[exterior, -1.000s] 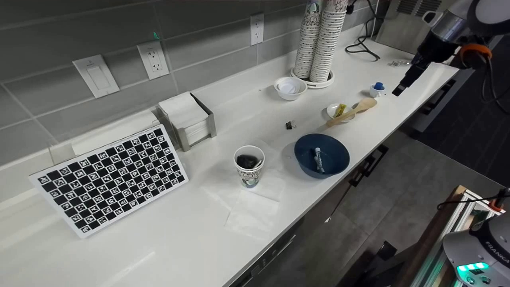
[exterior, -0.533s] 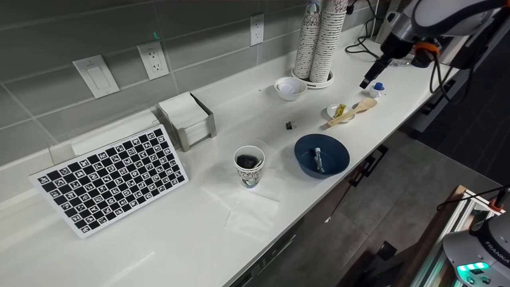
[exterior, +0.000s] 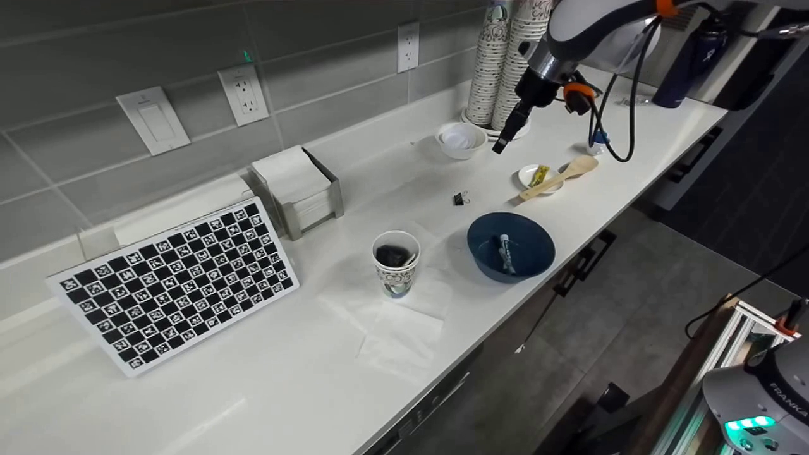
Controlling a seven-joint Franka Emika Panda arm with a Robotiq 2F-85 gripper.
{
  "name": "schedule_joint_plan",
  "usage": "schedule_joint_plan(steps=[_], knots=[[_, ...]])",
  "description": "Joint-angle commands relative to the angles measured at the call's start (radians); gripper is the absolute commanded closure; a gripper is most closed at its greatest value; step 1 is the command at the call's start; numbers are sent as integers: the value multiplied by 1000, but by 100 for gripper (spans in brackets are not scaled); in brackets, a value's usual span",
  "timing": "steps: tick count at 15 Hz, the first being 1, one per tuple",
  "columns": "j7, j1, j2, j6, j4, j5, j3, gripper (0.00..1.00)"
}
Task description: Put the clip on the white plate
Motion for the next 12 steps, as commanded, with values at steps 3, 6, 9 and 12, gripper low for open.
schedule_joint_plan(steps=[3, 6, 9, 12], knots=[[38, -48, 34, -35, 43, 7, 46, 0], [248, -42, 85, -92, 75, -20, 50, 0], [332, -61, 136, -158, 100, 56, 77, 0], [402, -92, 201, -98, 118, 129, 87, 0]])
